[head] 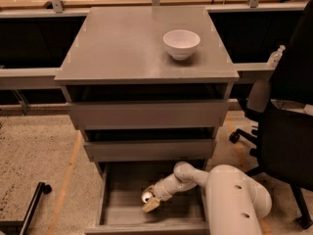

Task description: Pick orange can from bottom drawer and place on counter

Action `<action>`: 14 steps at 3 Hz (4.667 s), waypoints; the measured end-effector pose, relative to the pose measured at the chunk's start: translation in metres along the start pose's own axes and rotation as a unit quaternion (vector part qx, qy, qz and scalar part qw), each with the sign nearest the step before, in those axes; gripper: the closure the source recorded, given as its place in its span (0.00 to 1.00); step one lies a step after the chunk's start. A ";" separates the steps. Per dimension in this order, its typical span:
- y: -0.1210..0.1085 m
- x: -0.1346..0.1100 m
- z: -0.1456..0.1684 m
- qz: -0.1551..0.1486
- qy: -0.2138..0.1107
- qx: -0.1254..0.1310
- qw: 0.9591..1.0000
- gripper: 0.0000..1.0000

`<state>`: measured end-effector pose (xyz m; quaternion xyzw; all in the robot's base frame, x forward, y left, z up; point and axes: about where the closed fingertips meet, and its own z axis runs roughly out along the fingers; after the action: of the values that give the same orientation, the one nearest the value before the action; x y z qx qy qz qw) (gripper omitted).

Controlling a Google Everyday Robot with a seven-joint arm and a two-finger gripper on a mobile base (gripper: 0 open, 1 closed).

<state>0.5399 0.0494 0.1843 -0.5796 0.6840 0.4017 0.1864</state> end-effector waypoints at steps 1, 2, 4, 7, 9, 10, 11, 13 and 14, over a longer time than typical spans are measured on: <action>0.010 -0.026 -0.022 -0.025 -0.012 -0.004 1.000 0.95; 0.022 -0.056 -0.060 -0.053 -0.026 0.007 0.998 1.00; 0.066 -0.118 -0.144 -0.105 -0.032 0.020 0.994 1.00; 0.091 -0.242 -0.323 -0.193 0.034 0.079 0.977 1.00; 0.077 -0.292 -0.382 -0.201 0.064 0.102 0.972 1.00; 0.075 -0.295 -0.383 -0.203 0.070 0.098 0.972 1.00; 0.078 -0.300 -0.400 -0.198 0.066 0.099 0.973 1.00; 0.125 -0.283 -0.423 -0.125 0.035 0.087 0.988 1.00; 0.143 -0.302 -0.440 -0.136 0.040 0.102 0.985 1.00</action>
Offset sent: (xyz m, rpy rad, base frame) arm 0.0124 -0.0286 0.1560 0.1060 -0.1695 0.0425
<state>0.5758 -0.0926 0.7172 -0.6604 0.6433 0.2776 0.2701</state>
